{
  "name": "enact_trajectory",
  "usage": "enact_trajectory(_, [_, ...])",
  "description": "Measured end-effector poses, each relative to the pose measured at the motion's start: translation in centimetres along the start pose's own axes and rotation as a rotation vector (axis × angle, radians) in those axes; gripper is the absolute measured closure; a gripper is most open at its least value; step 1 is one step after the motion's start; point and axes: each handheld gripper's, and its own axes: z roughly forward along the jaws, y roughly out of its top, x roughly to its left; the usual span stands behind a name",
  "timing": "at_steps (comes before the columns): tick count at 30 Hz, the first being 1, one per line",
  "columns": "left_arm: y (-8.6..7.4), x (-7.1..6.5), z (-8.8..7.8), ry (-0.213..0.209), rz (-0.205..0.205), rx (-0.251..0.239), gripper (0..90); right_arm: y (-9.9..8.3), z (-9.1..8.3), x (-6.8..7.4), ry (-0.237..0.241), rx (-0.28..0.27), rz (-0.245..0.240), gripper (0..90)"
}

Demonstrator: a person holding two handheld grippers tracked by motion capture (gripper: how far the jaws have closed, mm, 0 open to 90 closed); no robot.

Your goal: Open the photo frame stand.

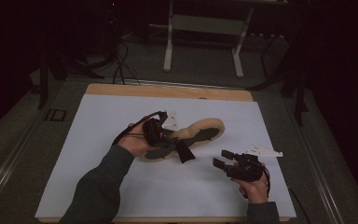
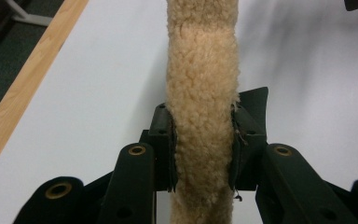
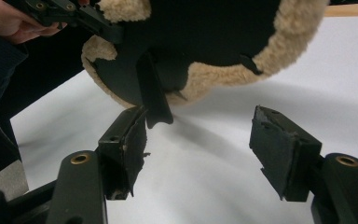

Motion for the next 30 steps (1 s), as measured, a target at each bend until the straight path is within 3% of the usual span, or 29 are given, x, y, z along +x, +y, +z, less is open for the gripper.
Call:
enact_trajectory(19, [1.9,-0.5,1.8,0.002,0.106,0.096,68.2,-0.5,-0.3,-0.2,0.001,-0.015,0.019,36.0])
enact_trajectory(30, [2.3,-1.3,2.6,0.006,0.151,0.11,68.0,-0.6,-0.8,-0.5,-0.008,-0.034,0.039,37.0])
